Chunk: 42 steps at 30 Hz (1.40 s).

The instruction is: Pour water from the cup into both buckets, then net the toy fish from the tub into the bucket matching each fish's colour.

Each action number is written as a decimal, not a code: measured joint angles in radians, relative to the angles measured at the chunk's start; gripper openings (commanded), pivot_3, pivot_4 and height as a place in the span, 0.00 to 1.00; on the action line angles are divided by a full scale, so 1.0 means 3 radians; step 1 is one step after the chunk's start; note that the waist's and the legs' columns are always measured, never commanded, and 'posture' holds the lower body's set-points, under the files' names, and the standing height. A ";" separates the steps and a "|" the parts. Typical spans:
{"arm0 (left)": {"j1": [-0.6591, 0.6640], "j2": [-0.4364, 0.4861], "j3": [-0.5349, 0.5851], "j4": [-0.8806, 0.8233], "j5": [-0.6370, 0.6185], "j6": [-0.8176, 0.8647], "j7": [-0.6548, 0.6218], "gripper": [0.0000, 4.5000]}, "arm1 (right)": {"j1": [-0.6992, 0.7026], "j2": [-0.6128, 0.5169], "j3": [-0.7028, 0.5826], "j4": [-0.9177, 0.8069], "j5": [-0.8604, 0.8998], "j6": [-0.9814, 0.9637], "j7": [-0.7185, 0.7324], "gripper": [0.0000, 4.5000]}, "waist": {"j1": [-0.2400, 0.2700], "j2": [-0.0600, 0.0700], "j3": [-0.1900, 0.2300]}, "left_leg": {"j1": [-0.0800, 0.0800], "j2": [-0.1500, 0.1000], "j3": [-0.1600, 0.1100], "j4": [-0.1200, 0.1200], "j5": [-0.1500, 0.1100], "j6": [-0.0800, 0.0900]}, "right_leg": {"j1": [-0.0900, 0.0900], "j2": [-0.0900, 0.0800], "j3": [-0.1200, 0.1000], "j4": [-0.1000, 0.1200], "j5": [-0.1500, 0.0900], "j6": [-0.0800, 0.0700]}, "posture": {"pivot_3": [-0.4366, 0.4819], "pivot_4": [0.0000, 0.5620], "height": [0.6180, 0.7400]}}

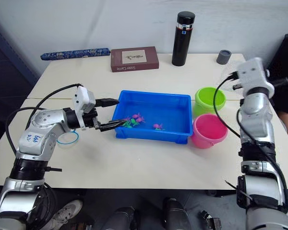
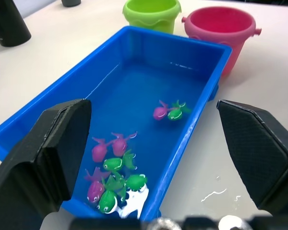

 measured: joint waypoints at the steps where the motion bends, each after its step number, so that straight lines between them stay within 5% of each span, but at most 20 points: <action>1: -0.0001 -0.0002 0.0007 -0.0010 -0.0030 0.0018 0.0000 1.00 | 0.0040 0.0020 -0.0172 -0.0041 0.0175 0.0104 0.0034 0.01 | 0.0002 0.0000 0.0000 | 0.0000 0.0000 0.0000 0.0000 0.0000 0.0000 | 0.0000 0.0000 0.0000 0.0000 0.0000 0.0000 | 0.48 0.27 0.99; 7: -0.0028 -0.0005 0.0004 -0.0012 -0.0093 0.0044 -0.0066 1.00 | 0.0311 0.0345 -0.1000 -0.0408 0.1029 0.0766 0.0021 0.01 | -0.0020 0.0000 0.0000 | 0.0003 0.0003 0.0004 -0.0001 0.0000 -0.0001 | 0.0000 0.0002 0.0003 0.0005 0.0000 0.0000 | 0.48 0.27 0.99; 12: -0.0054 -0.0004 -0.0009 -0.0014 -0.0149 0.0089 -0.0177 1.00 | 0.0423 0.0750 -0.1288 -0.0431 0.1435 0.0977 -0.0158 0.01 | -0.0021 0.0001 0.0000 | 0.0004 0.0003 0.0005 -0.0002 0.0000 -0.0001 | -0.0001 0.0002 0.0006 0.0008 0.0000 0.0000 | 0.48 0.27 0.99; 28: -0.0062 0.0042 -0.0037 -0.0124 -0.0206 0.0183 -0.0361 1.00 | 0.0637 0.0685 -0.1030 -0.0199 0.1510 0.0595 -0.0302 0.01 | -0.0004 0.0002 0.0001 | 0.0004 0.0001 0.0004 -0.0002 0.0001 0.0000 | 0.0000 0.0000 0.0006 0.0006 0.0000 0.0000 | 0.48 0.27 0.99; 31: -0.0062 0.0042 -0.0056 -0.0123 -0.0202 0.0171 -0.0362 1.00 | 0.0678 0.0653 -0.0995 -0.0201 0.1509 0.0608 -0.0324 0.23 | -0.0003 0.0002 0.0001 | 0.0004 0.0001 0.0003 -0.0002 0.0001 0.0000 | 0.0000 0.0000 0.0006 0.0006 0.0000 0.0000 | 0.48 0.27 0.99; 38: -0.0069 0.0039 -0.0126 -0.0098 -0.0155 0.0133 -0.0365 1.00 | 0.1065 0.0556 -0.0897 -0.0345 0.1473 0.0916 -0.0344 0.99 | -0.0007 0.0002 0.0001 | 0.0004 0.0002 0.0004 -0.0002 0.0000 0.0001 | 0.0000 0.0000 0.0006 0.0006 0.0000 -0.0001 | 0.48 0.27 0.99; 42: -0.0091 0.0037 -0.0135 -0.0079 -0.0140 0.0107 -0.0370 1.00 | 0.1225 0.0455 -0.0892 -0.0597 0.1477 0.1084 -0.0309 0.99 | -0.0006 0.0002 0.0001 | 0.0003 0.0002 0.0003 -0.0003 0.0000 0.0001 | -0.0001 0.0000 0.0006 0.0005 0.0000 -0.0001 | 0.48 0.27 0.99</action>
